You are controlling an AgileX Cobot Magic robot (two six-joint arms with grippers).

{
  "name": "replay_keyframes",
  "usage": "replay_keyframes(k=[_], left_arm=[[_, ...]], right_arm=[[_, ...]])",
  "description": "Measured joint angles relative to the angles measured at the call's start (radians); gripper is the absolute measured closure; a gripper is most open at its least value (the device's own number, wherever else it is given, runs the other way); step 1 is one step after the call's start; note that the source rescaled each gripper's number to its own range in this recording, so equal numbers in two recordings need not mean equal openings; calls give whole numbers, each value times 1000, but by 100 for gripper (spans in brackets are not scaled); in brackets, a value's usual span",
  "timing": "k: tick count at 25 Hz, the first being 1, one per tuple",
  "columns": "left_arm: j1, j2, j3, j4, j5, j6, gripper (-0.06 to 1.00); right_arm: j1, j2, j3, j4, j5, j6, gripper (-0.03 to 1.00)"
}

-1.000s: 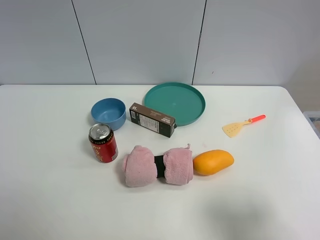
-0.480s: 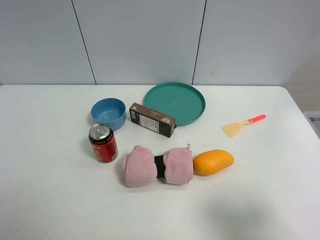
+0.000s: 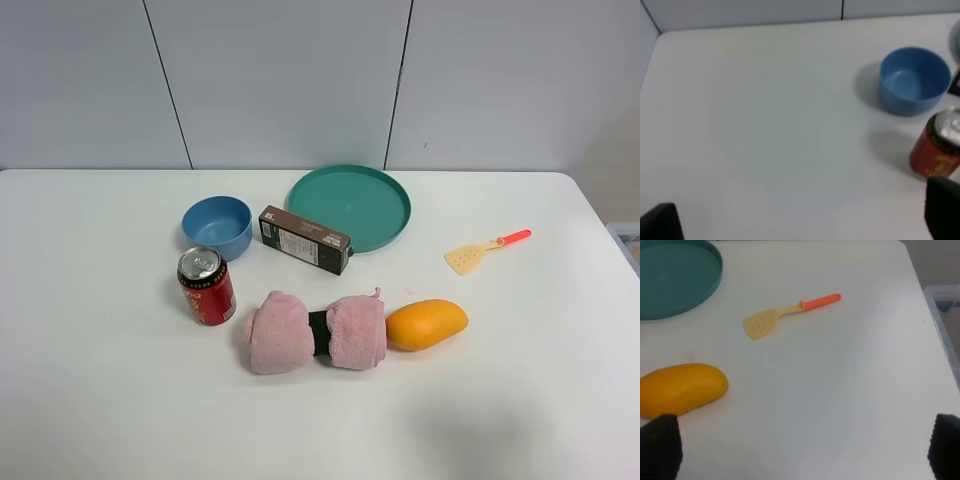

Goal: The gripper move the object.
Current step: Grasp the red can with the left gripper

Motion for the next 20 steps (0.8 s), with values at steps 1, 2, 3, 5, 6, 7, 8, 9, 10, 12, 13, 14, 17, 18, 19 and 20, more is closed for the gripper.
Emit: replay_keyframes(k=[1,2,3,5,6,7,8,9,10,12,13,14,17,18,19,20], left_arm=[[0,29,-21,-16,-5,18,0],[0,57,-37,-36,-13,40,0],[0,81,-46,-60,-23,57,0],[0,139,-56,-113,-38,96,0],[0,169,-58,-144,-41,113,0],[0,193,-59,-170,-46,130,0],[0,222,-59,-202,-51,147,0],[0,251,-59,-233,-54,165,0],[0,275,-59,-265,-61,182,0],[0,333,-59,-322,-83,226,0],[0,362,-59,-350,-90,244,0],[0,387,-59,-375,-96,268,0],[0,473,-59,-435,-105,338,0],[0,502,-59,-449,-106,364,0],[0,530,-59,-466,-106,394,0],[0,555,-59,-481,-107,422,0]], right_arm=[[0,0,0,0,0,0,-3],[0,0,0,0,0,0,-3],[0,0,0,0,0,0,-3],[0,0,0,0,0,0,-3],[0,0,0,0,0,0,-3],[0,0,0,0,0,0,-3],[0,0,0,0,0,0,-3],[0,0,0,0,0,0,-3],[0,0,0,0,0,0,-3],[0,0,0,0,0,0,-3],[0,0,0,0,0,0,-3],[0,0,0,0,0,0,-3],[0,0,0,0,0,0,-3],[0,0,0,0,0,0,-3],[0,0,0,0,0,0,-3],[0,0,0,0,0,0,-3]])
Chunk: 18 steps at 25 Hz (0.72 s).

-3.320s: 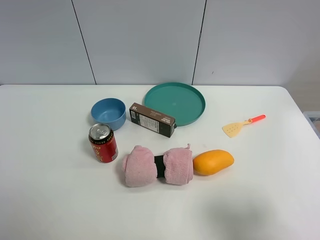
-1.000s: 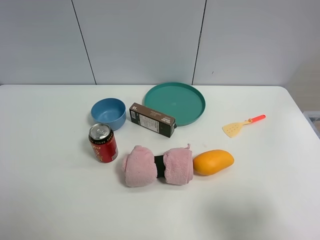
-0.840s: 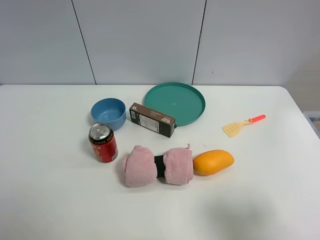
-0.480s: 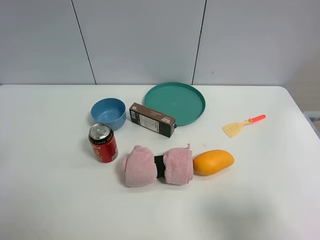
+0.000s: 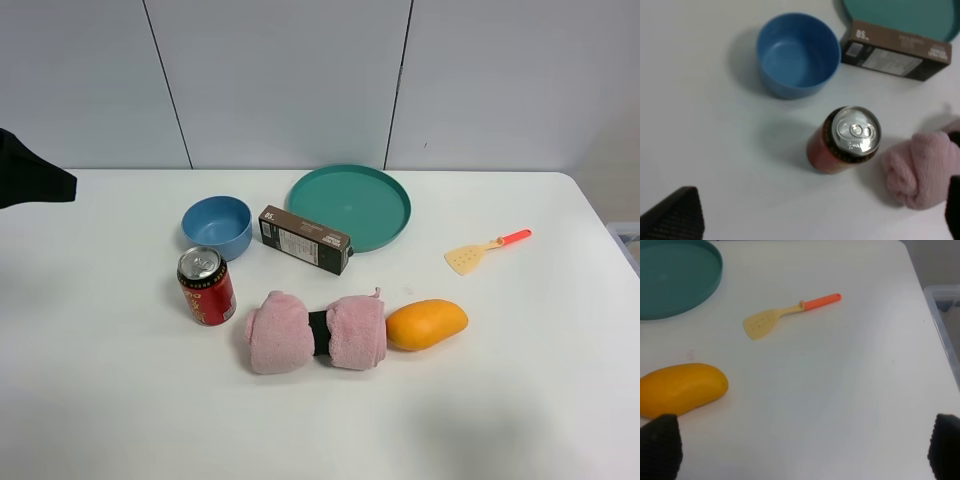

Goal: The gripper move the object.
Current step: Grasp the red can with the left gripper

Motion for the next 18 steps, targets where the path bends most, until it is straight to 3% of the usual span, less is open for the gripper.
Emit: replay_keyframes(k=[7,18], left_arm=[[-40,108,0,-74,-23,181,0],[-246,183,0,-74,-160,213,0]], right_arm=[[0,0,0,0,0,0,-3],[0,0,0,0,0,0,-3]])
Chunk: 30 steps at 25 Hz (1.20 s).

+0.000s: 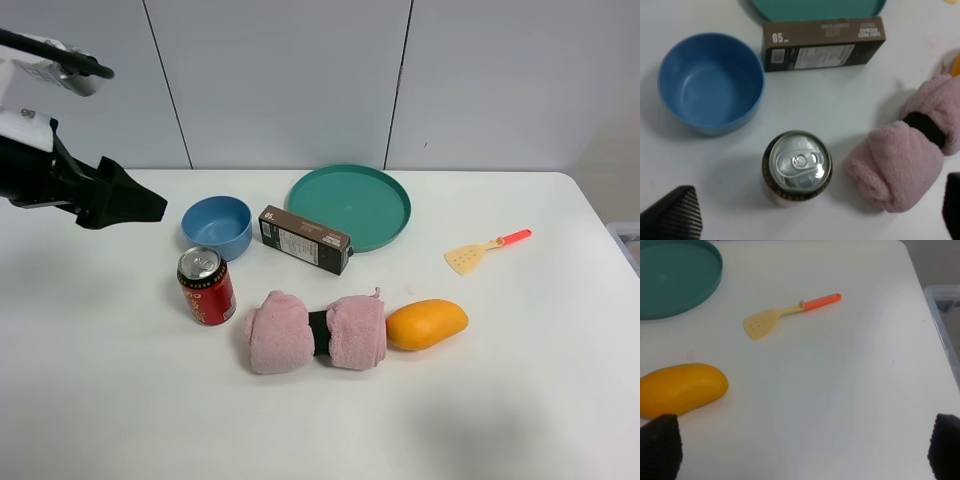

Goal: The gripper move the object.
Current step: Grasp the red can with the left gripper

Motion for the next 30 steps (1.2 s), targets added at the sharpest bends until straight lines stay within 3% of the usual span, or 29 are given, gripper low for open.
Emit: replay_keyframes(k=[6,13,20,30], left_arm=[[-81,68,0,93,-52,3,0],[-97,184,0,173,-98,5,0],[-104,269,0,183,-112,6,0],[-250,352,0,183,-201,21,0]], right_arm=[[0,0,0,0,0,0,-3],[0,0,0,0,0,0,-3],[0,0,0,0,0,0,-3],[0,0,0,0,0,0,-3]])
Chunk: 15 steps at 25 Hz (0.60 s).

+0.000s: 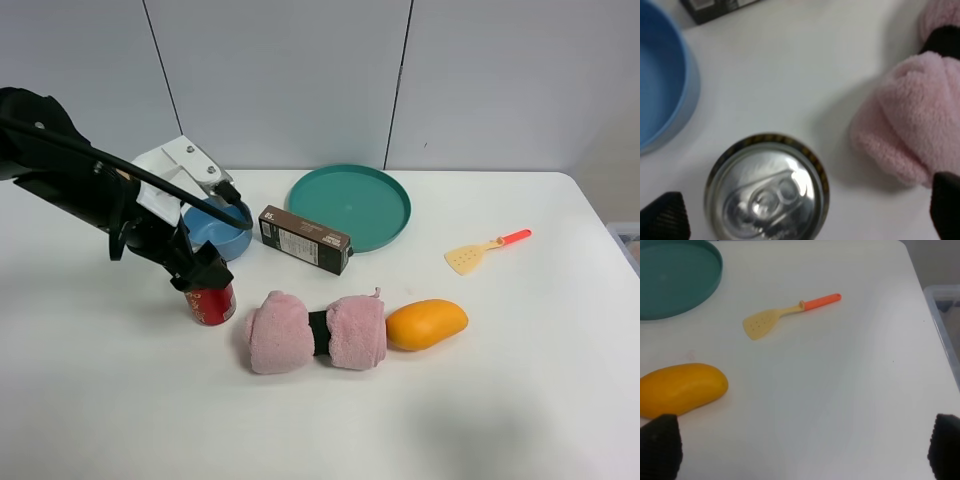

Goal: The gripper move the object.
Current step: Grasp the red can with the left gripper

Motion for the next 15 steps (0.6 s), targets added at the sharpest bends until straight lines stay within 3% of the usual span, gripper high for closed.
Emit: replay_keyframes(k=[15], left_arm=[[-8,87,-1,100,-130,1,1]], right_arm=[[0,0,0,0,0,0,-3]])
